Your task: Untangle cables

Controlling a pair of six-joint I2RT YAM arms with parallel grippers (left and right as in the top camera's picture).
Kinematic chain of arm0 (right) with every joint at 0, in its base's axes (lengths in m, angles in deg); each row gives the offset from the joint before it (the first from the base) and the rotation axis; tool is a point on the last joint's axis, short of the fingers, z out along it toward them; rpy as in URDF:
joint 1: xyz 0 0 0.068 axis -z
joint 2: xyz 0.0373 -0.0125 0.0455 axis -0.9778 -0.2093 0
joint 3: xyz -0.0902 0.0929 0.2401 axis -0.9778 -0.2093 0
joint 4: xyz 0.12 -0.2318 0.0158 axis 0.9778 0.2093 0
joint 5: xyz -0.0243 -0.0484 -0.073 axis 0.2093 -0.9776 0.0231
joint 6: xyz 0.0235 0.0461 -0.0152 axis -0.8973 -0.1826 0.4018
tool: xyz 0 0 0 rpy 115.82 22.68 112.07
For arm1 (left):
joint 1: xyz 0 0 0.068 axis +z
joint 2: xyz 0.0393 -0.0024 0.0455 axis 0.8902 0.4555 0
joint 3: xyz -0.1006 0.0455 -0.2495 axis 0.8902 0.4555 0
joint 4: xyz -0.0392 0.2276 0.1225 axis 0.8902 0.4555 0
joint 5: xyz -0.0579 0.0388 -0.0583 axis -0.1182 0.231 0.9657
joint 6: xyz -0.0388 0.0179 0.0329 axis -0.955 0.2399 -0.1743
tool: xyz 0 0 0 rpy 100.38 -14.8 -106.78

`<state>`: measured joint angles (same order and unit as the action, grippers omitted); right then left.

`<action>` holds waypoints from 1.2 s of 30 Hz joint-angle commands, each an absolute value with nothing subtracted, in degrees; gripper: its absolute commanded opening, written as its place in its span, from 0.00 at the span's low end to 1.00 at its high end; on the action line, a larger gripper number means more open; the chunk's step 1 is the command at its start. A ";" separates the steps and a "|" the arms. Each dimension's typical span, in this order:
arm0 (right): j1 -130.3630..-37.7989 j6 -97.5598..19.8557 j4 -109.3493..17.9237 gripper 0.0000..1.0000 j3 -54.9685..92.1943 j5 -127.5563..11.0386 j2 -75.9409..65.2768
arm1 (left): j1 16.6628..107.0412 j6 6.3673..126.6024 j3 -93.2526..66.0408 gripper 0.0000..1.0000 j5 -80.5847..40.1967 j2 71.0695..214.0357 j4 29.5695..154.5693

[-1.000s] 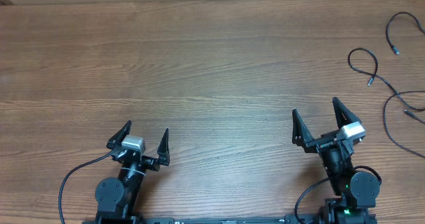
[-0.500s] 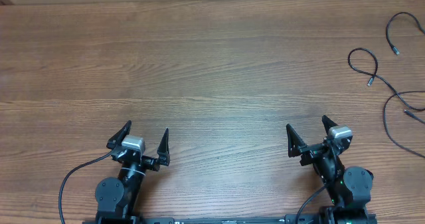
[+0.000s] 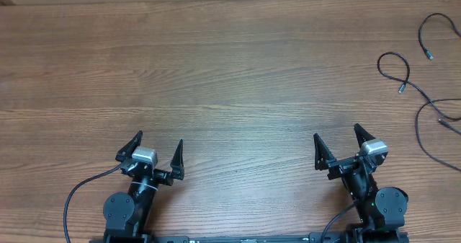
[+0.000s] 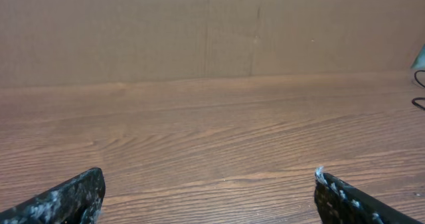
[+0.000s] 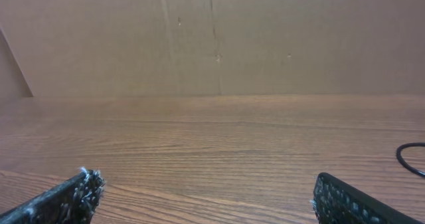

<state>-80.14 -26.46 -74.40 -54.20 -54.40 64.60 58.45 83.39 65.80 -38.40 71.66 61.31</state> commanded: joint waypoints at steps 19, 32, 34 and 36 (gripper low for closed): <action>-75.63 -26.66 -74.53 1.00 -54.77 -56.15 65.28 | 58.78 83.24 65.95 0.99 -37.70 71.11 61.37; -75.63 -26.66 -74.53 1.00 -54.77 -56.17 65.28 | 58.78 83.24 65.95 1.00 -37.70 71.11 61.37; -75.63 -26.66 -74.53 1.00 -54.77 -56.17 65.28 | 58.78 83.24 65.95 1.00 -37.70 71.11 61.37; -75.63 -26.66 -74.53 1.00 -54.77 -56.17 65.28 | 58.78 83.24 65.95 1.00 -37.70 71.11 61.37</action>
<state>-75.92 -26.44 -74.36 -54.20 -55.82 64.60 58.45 83.39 65.80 -38.40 71.64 61.31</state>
